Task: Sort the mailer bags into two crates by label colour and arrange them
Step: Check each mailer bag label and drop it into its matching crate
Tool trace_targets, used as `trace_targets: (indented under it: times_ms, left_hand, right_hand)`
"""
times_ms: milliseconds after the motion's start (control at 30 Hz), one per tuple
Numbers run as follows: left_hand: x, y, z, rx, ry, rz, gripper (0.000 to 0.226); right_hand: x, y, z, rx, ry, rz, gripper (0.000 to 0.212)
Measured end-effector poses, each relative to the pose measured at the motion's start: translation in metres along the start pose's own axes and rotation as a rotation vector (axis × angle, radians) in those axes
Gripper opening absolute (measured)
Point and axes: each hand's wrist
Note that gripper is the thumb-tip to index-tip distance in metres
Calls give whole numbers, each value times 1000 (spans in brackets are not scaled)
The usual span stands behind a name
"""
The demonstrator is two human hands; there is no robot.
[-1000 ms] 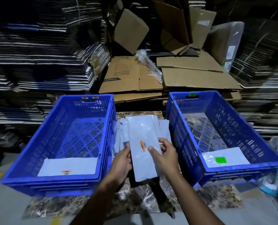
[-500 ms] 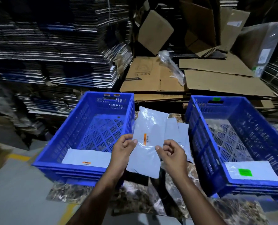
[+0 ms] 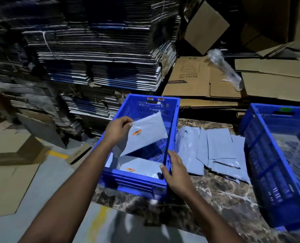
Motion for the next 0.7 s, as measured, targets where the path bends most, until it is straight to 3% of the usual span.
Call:
trace_targets:
  times_ms: [233,367,500,633,700]
  left_hand:
    - [1,63,-32,332,525,87,18]
    - [-9,79,-52,389,753,168,24]
    - [-10,75,-61,331,657,186,34]
    - [-28,33,-82,112,438,71,46]
    - [-46,5,-100,46,403,-43,50]
  right_hand:
    - [3,-4,-12,-25,-29,-16,65]
    - [3,-4,-13,-61,-57,-8,64]
    - [2,-7,-5,-60,-53,23,61]
    - [18,-43,22,60,-285,-120,47]
    - [31,-70,41,39,-383,-233,38]
Point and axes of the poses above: each hand's wrist, its own x-axis towards the middle knuckle, its own z-axis out of the back of the hand, y = z × x, and after that the axes turned 8 degrees about -x, right-handed
